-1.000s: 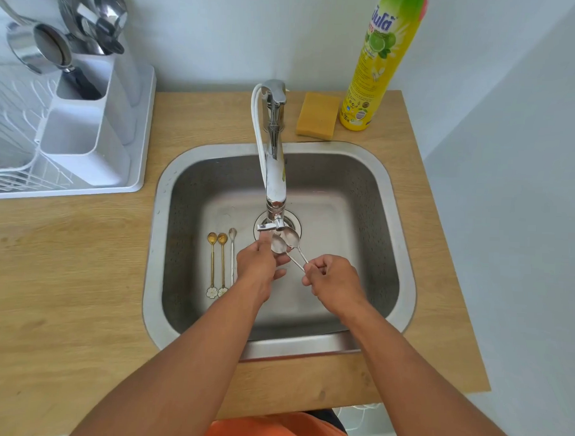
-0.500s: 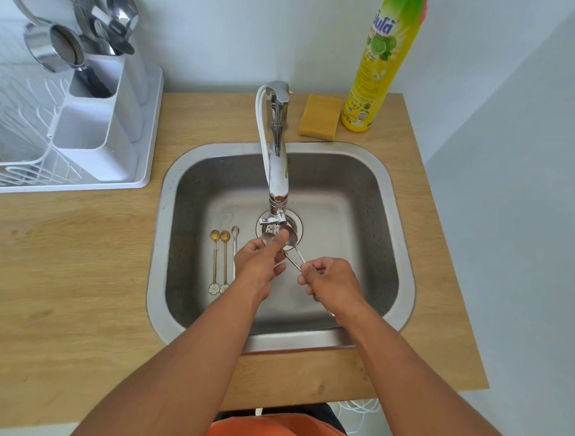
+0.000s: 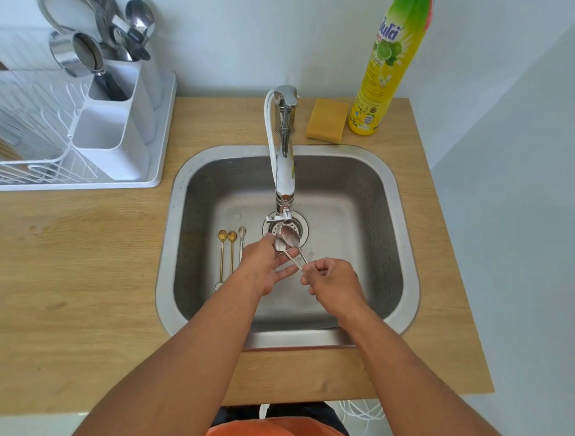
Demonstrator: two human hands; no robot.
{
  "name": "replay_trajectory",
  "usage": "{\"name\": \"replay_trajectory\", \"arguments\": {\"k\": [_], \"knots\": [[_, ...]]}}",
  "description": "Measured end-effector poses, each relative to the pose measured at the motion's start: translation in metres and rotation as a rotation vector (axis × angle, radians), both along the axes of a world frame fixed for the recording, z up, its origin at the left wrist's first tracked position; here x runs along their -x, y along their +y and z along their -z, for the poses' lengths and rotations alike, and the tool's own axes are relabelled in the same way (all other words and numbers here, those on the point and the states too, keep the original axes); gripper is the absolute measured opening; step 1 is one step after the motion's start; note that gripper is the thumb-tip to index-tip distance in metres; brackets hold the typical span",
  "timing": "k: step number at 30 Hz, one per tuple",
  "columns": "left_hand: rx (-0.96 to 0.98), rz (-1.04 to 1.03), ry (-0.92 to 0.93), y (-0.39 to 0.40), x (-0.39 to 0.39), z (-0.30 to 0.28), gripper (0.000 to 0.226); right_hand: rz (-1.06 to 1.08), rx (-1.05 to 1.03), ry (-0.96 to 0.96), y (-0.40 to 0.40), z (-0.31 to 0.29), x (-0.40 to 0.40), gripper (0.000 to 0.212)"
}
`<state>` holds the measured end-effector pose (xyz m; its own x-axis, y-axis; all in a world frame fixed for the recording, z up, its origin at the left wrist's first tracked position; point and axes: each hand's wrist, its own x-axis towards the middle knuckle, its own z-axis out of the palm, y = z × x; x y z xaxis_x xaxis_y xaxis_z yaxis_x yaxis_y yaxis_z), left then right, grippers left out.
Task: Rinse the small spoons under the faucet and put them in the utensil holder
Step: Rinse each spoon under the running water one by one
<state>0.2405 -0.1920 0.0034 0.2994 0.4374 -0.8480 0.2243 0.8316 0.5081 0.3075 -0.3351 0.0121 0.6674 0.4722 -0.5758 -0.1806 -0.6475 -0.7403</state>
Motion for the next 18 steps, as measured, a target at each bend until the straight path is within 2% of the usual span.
{"name": "replay_trajectory", "arguments": {"k": [4, 7, 13, 18], "knots": [[0.064, -0.083, -0.013, -0.003, 0.003, 0.0, 0.034, -0.011, -0.004, -0.013, 0.002, 0.001, 0.001, 0.015], [0.072, -0.103, -0.062, -0.01, 0.004, 0.003, 0.03, -0.021, 0.014, -0.045, 0.004, 0.001, -0.001, 0.016], [0.133, -0.067, -0.18, -0.018, 0.007, 0.006, 0.031, -0.01, 0.0, -0.036, 0.001, 0.003, -0.005, 0.014], [0.209, -0.267, -0.289, -0.013, 0.002, 0.009, 0.041, 0.047, -0.054, 0.071, 0.004, 0.005, -0.005, 0.011]]}}
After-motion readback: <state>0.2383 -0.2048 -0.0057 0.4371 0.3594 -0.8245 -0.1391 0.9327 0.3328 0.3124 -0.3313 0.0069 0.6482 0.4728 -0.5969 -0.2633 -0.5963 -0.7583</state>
